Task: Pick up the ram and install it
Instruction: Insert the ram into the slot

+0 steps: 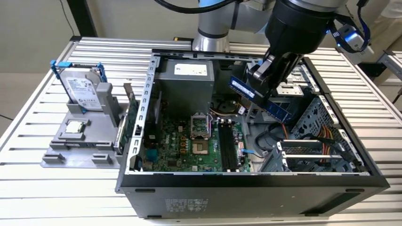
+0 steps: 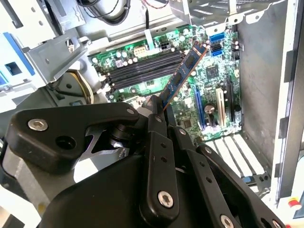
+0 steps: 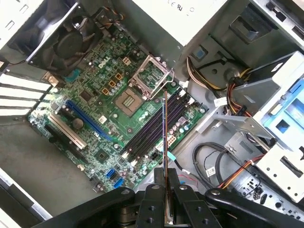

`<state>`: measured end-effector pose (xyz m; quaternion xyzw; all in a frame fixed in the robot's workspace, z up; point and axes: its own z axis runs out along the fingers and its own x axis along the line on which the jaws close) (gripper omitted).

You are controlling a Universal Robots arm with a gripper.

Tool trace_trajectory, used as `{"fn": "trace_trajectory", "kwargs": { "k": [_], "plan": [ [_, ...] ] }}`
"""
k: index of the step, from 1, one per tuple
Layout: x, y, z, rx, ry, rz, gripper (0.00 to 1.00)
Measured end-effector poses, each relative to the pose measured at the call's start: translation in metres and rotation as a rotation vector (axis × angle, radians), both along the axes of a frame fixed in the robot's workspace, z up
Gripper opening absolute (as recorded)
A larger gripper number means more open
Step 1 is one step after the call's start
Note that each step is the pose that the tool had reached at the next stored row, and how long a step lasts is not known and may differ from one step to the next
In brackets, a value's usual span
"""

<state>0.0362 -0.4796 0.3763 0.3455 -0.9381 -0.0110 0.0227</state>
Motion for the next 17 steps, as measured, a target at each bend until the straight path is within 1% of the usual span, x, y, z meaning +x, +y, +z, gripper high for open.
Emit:
{"fn": "trace_trajectory", "kwargs": {
  "k": [17],
  "plan": [
    [0.0,0.0,0.0,0.0001,0.0,-0.074,0.0]
  ]
}}
